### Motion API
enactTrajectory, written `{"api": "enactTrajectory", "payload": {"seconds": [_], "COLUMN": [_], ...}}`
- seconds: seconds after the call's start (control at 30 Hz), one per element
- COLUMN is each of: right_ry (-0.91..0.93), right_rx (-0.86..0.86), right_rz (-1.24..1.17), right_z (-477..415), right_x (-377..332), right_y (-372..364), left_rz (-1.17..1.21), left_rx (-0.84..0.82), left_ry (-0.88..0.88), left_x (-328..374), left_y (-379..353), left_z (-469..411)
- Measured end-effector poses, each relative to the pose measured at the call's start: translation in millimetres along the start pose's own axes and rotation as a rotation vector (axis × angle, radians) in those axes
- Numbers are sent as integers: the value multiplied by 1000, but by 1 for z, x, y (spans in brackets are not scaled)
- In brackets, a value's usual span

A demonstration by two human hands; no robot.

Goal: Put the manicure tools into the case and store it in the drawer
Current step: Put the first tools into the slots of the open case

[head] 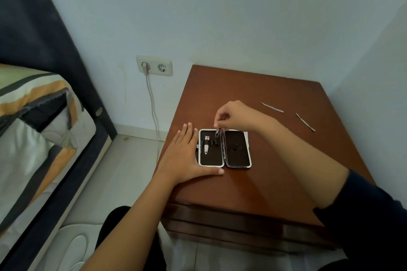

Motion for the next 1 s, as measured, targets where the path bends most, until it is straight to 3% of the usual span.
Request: {"api": "enactTrajectory", "payload": {"seconds": [0.13, 0.37, 0.6, 0.77, 0.87, 1.0], "right_ry": [-11, -1, -48, 25, -10, -189], "right_rx": [-83, -42, 221, 232, 305, 548], "right_rz": [85, 130, 7, 124, 18, -71], "right_z": [-10, -8, 29, 52, 70, 121], "right_x": [-5, -7, -2, -14, -11, 28], "right_y": [2, -13, -38, -62, -72, -66], "left_rz": [-10, -4, 30, -1, -8, -1], "left_rx": [-2, -1, 20, 26, 33, 28], "left_ry": [-5, -11, -54, -82, -73, -54], "left_x": [-1, -3, -5, -5, -5, -4], "left_y": [-1, -1, -3, -4, -4, -2], "left_z": [0, -1, -2, -3, -3, -3]}}
Point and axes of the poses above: each hand's wrist, its own z-axis away from the middle knuckle, its own y-axis out of the back of the hand, x = y × z, the point moved 3 cm from there along -z, towards the middle knuckle, and after that the axes turned 15 degrees about z, right-handed, at the moved point
